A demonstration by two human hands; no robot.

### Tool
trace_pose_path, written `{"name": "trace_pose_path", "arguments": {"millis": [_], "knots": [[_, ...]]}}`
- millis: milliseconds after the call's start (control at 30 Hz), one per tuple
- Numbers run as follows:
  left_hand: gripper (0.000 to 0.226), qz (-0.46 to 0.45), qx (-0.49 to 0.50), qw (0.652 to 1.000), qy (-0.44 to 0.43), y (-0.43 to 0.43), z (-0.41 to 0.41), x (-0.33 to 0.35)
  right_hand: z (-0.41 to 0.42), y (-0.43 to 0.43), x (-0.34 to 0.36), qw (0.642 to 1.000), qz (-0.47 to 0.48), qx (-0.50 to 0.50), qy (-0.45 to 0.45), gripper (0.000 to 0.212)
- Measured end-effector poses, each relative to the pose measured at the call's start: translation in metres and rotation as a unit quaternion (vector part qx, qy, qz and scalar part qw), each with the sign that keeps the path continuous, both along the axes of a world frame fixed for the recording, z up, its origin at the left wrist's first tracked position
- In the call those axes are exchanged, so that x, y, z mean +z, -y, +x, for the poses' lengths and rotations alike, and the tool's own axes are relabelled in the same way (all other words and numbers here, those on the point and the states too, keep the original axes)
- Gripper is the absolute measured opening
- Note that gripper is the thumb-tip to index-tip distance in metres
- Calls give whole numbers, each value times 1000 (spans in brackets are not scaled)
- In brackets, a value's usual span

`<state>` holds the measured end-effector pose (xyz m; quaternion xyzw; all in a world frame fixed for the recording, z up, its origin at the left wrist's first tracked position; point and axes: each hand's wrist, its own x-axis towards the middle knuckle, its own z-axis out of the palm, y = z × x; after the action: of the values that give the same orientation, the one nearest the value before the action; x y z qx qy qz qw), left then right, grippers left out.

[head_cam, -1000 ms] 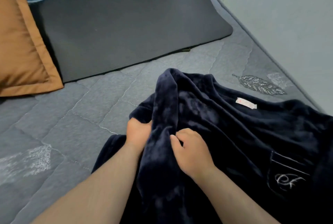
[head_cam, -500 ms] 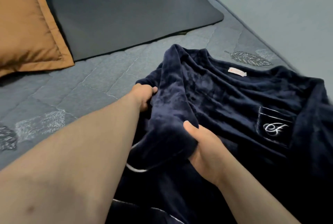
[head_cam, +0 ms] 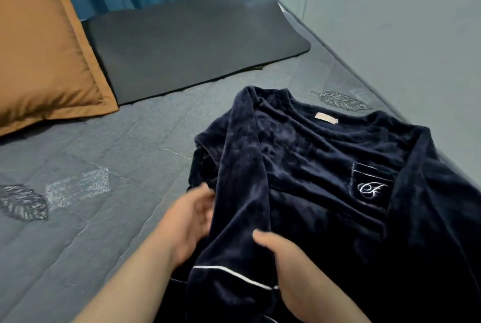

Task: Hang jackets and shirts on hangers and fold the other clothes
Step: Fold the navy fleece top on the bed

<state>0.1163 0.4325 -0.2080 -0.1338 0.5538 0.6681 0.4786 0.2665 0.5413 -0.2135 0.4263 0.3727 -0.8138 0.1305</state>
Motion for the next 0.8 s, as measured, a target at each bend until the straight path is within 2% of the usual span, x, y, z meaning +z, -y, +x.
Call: {"name": "trace_pose_path", "arguments": {"millis": [67, 133, 200, 267, 300, 367, 433, 467, 533, 600, 633, 667, 700, 767, 800], "knots": [[32, -20, -117, 993, 16, 20, 37, 5, 4, 0, 0, 996, 70, 48, -13, 24], [25, -49, -165, 983, -55, 27, 51, 5, 6, 3, -2, 995, 99, 29, -14, 23], [17, -86, -107, 978, -158, 21, 43, 1, 4, 12, -5, 992, 128, -8, -20, 18], [15, -146, -57, 953, -260, 26, 28, -3, 0, 33, -12, 982, 190, 0, -2, 15], [11, -162, -41, 949, -268, 33, 23, -7, 0, 45, -16, 976, 219, 7, 13, 14], [26, -136, -22, 974, -181, 58, 26, -6, 4, 60, -20, 969, 246, -1, 21, 10], [37, -102, -41, 990, -85, 89, 38, -6, 13, 63, -17, 984, 177, -14, -2, 15], [37, -92, -79, 990, -70, 103, 45, -7, 19, 62, -16, 992, 121, -12, -29, 22], [37, -69, -175, 977, -99, 122, 53, -2, 28, 64, -12, 996, 37, -10, -77, 35], [40, -78, -175, 970, -148, 133, 52, -6, 31, 79, -13, 996, 43, -52, -63, 38], [36, -111, -174, 961, -185, 136, 52, -11, 31, 89, -17, 994, 68, -75, -32, 36], [29, -171, -186, 939, -235, 138, 54, -15, 29, 99, -22, 991, 109, -79, 8, 32], [25, -257, -206, 898, -291, 140, 58, -21, 27, 109, -26, 983, 165, -61, 47, 28], [25, -400, -205, 787, -422, 141, 66, -23, 23, 116, -26, 945, 315, 1, 85, 29], [31, -443, -192, 732, -481, 141, 66, -24, 22, 114, -26, 904, 415, 51, 91, 42]]}}
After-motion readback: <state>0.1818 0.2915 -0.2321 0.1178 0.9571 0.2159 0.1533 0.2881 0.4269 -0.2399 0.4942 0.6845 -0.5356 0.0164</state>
